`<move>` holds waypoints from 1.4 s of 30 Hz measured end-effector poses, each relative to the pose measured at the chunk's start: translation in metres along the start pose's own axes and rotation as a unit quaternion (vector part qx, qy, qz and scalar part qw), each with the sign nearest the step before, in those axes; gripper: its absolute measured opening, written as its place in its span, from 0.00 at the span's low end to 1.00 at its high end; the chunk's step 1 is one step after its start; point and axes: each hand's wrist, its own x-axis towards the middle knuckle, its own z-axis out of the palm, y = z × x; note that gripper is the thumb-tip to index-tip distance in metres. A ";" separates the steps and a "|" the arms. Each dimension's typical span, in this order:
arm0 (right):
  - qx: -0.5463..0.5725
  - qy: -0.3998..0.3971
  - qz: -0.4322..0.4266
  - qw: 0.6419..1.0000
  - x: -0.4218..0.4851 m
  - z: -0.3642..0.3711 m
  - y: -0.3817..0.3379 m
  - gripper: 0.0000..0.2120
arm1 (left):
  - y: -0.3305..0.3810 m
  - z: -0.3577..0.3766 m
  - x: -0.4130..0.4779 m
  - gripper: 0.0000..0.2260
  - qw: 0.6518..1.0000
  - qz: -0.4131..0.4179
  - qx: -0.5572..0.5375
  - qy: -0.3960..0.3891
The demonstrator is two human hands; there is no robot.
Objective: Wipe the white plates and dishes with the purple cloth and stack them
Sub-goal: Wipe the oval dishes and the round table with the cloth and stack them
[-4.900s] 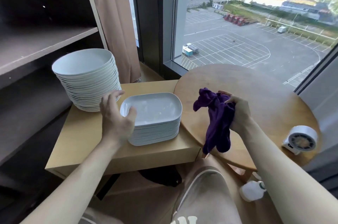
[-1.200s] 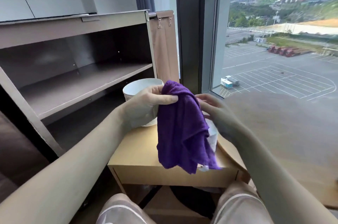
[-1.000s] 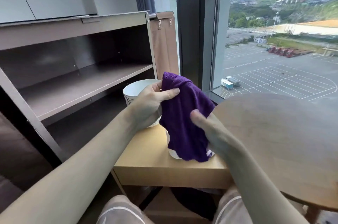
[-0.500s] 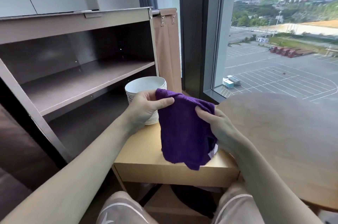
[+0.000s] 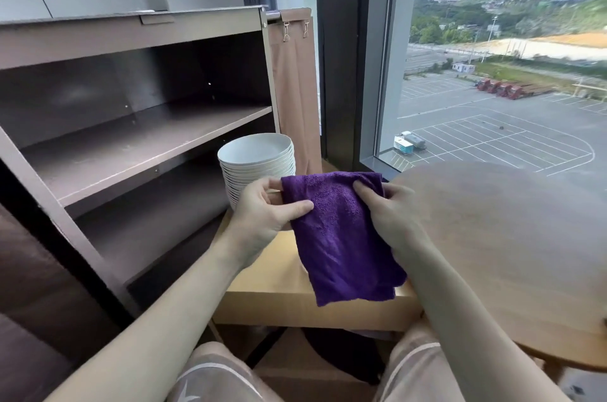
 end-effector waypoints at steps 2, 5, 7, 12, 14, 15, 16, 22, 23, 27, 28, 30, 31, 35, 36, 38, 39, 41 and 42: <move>-0.057 0.042 -0.021 0.997 0.000 0.004 0.000 0.17 | -0.009 0.009 -0.003 0.25 0.998 0.006 0.008 0.064; -0.186 0.095 -0.090 0.974 -0.009 0.017 -0.002 0.10 | -0.017 0.021 -0.005 0.30 0.996 0.003 0.040 0.081; -0.232 0.100 -0.133 0.958 -0.022 0.027 -0.008 0.03 | -0.017 0.031 -0.008 0.31 0.998 -0.022 0.027 0.058; -0.298 -0.008 -0.204 0.932 -0.063 0.047 -0.004 0.36 | -0.002 0.043 -0.008 0.37 0.986 -0.076 -0.148 -0.024; -0.283 -0.062 -0.227 0.930 -0.078 0.049 0.005 0.41 | 0.001 0.040 -0.004 0.27 0.992 -0.059 -0.112 -0.012; -0.264 -0.072 -0.233 0.933 -0.081 0.044 0.008 0.41 | 0.001 0.037 -0.002 0.20 0.994 -0.056 -0.089 0.003; -0.240 -0.072 -0.238 0.938 -0.080 0.037 0.010 0.40 | 0.001 0.031 0.001 0.16 0.995 -0.058 -0.075 0.015; -0.267 -0.069 -0.304 0.912 -0.058 0.016 0.020 0.48 | 0.004 0.016 0.006 0.16 0.985 -0.101 -0.137 -0.004; -0.258 -0.083 -0.301 0.914 -0.057 0.022 0.023 0.51 | 0.004 0.020 0.006 0.18 0.980 -0.113 -0.163 -0.005; -0.210 -0.073 -0.314 0.923 -0.050 0.032 0.043 0.46 | -0.006 0.027 0.008 0.21 0.964 -0.158 -0.212 -0.010; -0.199 -0.078 -0.313 0.925 -0.048 0.029 0.047 0.44 | -0.009 0.025 0.006 0.20 0.965 -0.164 -0.205 -0.018; -0.190 -0.100 -0.296 0.931 -0.045 0.024 0.052 0.43 | -0.020 0.017 0.006 0.19 0.969 -0.174 -0.173 -0.033; -0.194 -0.109 -0.283 0.933 -0.044 0.022 0.054 0.41 | -0.026 0.012 0.006 0.17 0.973 -0.177 -0.143 -0.037; -0.241 -0.082 -0.226 0.940 -0.034 0.004 0.064 0.37 | -0.045 -0.002 0.010 0.15 0.984 -0.156 0.061 -0.053; -0.255 -0.063 -0.213 0.941 -0.028 -0.004 0.067 0.36 | -0.050 -0.003 0.013 0.16 0.984 -0.138 0.103 -0.038; -0.287 -0.025 -0.180 0.941 -0.012 -0.024 0.072 0.35 | -0.060 -0.004 0.021 0.14 0.983 -0.085 0.165 -0.001; -0.300 -0.012 -0.164 0.940 -0.003 -0.033 0.074 0.34 | -0.065 -0.005 0.026 0.15 0.979 -0.061 0.194 0.009; -0.323 0.000 -0.141 0.936 0.014 -0.049 0.077 0.32 | -0.077 -0.003 0.039 0.25 0.967 -0.038 0.252 0.005; -0.332 0.004 -0.134 0.934 0.022 -0.055 0.077 0.31 | -0.083 -0.001 0.044 0.31 0.960 -0.036 0.277 -0.005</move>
